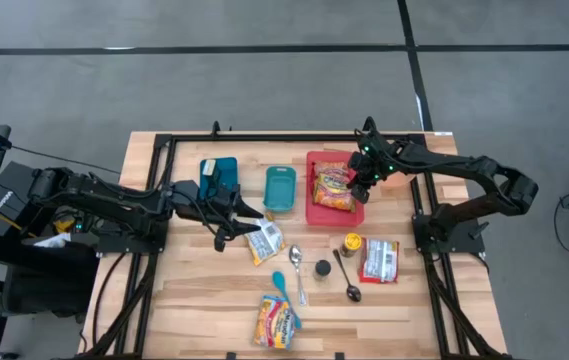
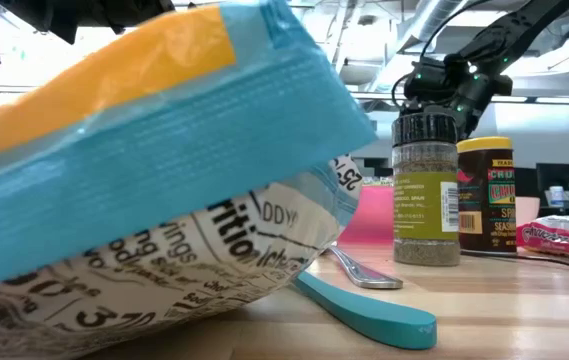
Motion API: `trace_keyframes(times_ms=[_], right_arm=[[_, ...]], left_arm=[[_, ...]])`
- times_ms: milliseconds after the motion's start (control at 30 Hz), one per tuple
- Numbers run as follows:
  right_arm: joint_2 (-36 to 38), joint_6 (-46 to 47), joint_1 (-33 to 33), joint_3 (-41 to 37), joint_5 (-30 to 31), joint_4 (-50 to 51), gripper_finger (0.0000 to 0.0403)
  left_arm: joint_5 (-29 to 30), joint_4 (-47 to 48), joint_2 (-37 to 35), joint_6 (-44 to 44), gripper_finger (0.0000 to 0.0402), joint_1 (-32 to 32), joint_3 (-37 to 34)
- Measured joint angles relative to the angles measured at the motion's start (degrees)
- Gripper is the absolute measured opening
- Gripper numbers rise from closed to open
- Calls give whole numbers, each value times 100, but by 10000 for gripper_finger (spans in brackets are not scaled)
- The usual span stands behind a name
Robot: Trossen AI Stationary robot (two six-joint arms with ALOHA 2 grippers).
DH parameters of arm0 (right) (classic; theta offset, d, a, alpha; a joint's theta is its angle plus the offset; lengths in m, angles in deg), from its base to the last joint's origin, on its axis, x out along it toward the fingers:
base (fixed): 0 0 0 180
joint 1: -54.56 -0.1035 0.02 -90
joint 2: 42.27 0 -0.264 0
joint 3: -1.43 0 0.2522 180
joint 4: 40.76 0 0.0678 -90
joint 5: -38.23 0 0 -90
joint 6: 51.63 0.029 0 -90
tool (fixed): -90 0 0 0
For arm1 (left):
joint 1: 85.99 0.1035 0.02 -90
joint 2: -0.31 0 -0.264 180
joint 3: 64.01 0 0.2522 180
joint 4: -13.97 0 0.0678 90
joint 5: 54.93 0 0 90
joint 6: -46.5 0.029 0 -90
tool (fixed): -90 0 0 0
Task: Pick & Place Food Item
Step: Put the green noodle pack into the red bin, then put the yellow noodle pack into the red bin
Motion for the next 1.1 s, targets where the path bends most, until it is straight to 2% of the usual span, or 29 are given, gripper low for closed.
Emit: trace_keyframes(times_ms=[233, 400, 833, 1100], right_arm=[[6, 0, 25, -2, 61, -356, 38], [38, 80, 14, -4, 400, -553, 70], [164, 47, 93, -11, 1316, -536, 200], [952, 76, 95, -11, 1933, -216, 216]], left_arm=[[0, 0, 56, 0, 163, 0, -2], [-2, -6, 103, -2, 163, 0, -7], [-4, 21, 258, -22, 163, 0, -2], [-7, 40, 258, -43, 163, 0, -2]])
